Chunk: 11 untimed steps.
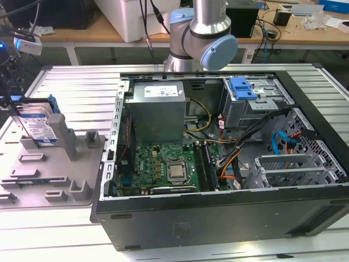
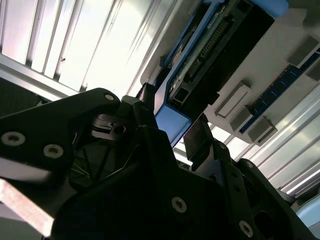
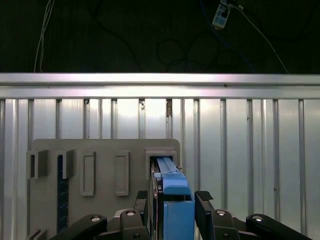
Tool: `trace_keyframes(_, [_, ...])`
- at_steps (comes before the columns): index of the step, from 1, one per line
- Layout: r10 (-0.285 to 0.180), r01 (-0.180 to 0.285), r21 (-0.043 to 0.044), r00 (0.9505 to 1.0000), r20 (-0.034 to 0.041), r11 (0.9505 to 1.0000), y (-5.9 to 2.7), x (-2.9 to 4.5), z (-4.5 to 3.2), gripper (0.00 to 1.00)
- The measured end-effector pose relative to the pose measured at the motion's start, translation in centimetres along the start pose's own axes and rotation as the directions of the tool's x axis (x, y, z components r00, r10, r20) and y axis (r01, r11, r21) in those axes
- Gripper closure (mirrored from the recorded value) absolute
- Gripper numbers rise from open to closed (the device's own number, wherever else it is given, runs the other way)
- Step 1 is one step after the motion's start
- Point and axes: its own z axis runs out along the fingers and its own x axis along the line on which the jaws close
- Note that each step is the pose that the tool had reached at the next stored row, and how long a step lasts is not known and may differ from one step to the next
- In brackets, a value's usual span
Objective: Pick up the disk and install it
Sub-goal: 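Pick up the disk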
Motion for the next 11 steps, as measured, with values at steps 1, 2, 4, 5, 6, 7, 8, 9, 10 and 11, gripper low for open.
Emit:
trace_keyframes(1, [0.000,0.000,0.0001,1.0000,0.0000,1.0000,0.00,0.00,0.02,0.50])
trace_keyframes(2, [-0.001,0.001,0.0003,1.0000,0.0001,1.0000,0.00,0.00,0.05,0.50])
trace_keyframes(4, [-0.001,0.001,0.0005,1.0000,0.0002,1.0000,-0.01,0.00,0.11,0.50])
trace_keyframes(5, [-0.001,0.001,0.0004,1.0000,0.0001,1.0000,-0.01,0.00,0.15,0.50])
trace_keyframes(6, [-0.002,0.002,0.0003,1.0000,0.0001,1.0000,-0.01,0.00,0.19,0.50])
trace_keyframes(7, [-0.002,0.002,0.0003,1.0000,0.0001,1.0000,-0.01,0.00,0.24,0.50])
trace_keyframes(8, [-0.003,0.003,0.0002,1.0000,0.0000,1.0000,-0.01,0.01,0.27,0.50])
trace_keyframes(9, [-0.003,0.003,0.0002,1.0000,0.0000,1.0000,-0.02,0.01,0.30,0.50])
trace_keyframes(10, [-0.003,0.003,0.0002,1.0000,0.0000,1.0000,-0.02,0.01,0.35,0.50])
trace_keyframes(11, [-0.003,0.003,0.0003,1.0000,0.0000,1.0000,-0.02,0.01,0.40,0.50])
